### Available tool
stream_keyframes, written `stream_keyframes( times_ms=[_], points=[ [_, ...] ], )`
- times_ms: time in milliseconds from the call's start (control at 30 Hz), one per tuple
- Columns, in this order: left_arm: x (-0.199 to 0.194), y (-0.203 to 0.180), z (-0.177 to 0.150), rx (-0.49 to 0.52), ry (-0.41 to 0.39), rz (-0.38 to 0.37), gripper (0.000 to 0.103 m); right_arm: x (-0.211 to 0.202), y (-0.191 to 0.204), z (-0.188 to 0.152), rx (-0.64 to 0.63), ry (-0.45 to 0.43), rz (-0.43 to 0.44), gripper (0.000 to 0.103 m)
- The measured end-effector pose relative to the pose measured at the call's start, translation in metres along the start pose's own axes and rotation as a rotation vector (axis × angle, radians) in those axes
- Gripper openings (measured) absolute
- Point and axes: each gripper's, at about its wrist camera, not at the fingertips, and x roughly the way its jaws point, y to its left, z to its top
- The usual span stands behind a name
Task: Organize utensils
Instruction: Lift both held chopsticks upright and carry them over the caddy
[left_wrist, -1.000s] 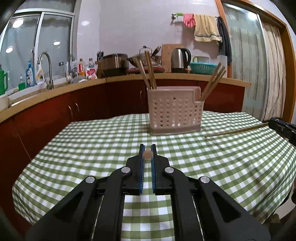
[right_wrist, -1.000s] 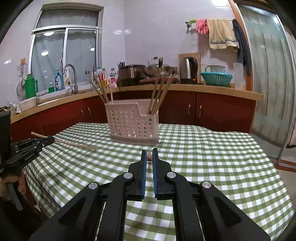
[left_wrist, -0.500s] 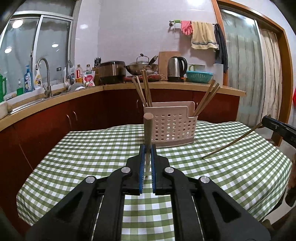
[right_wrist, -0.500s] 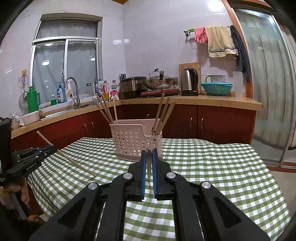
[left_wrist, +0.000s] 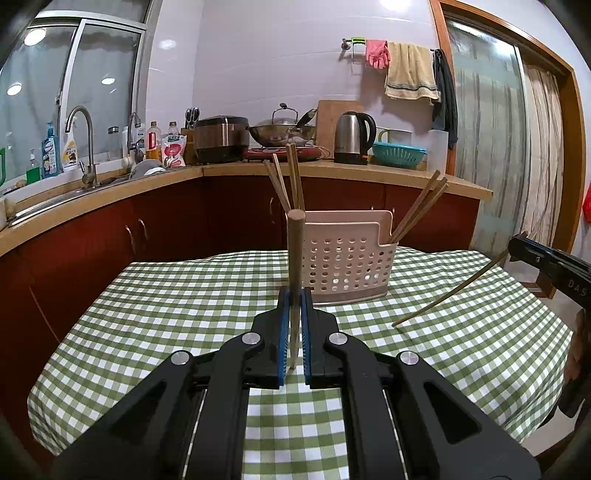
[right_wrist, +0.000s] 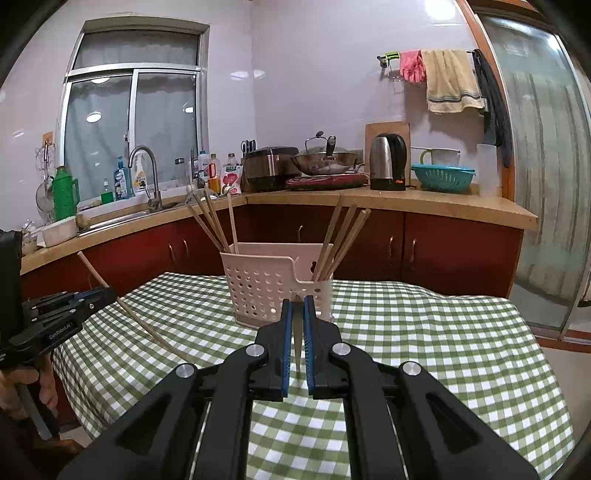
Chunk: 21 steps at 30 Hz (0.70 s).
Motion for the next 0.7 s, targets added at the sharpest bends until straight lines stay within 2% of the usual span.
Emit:
stream_keyframes(
  times_ms=[300,700],
  points=[
    [0.011,0.011,0.015,-0.039,-0.010,-0.022,0.007,0.013,0.002,0.012,0.009,-0.010,0.011,0.007],
    [0.012,0.011,0.052,-0.042,-0.074,-0.066,0.007,0.015,0.005,0.039,0.028,-0.043,0.033,0.007]
  ],
)
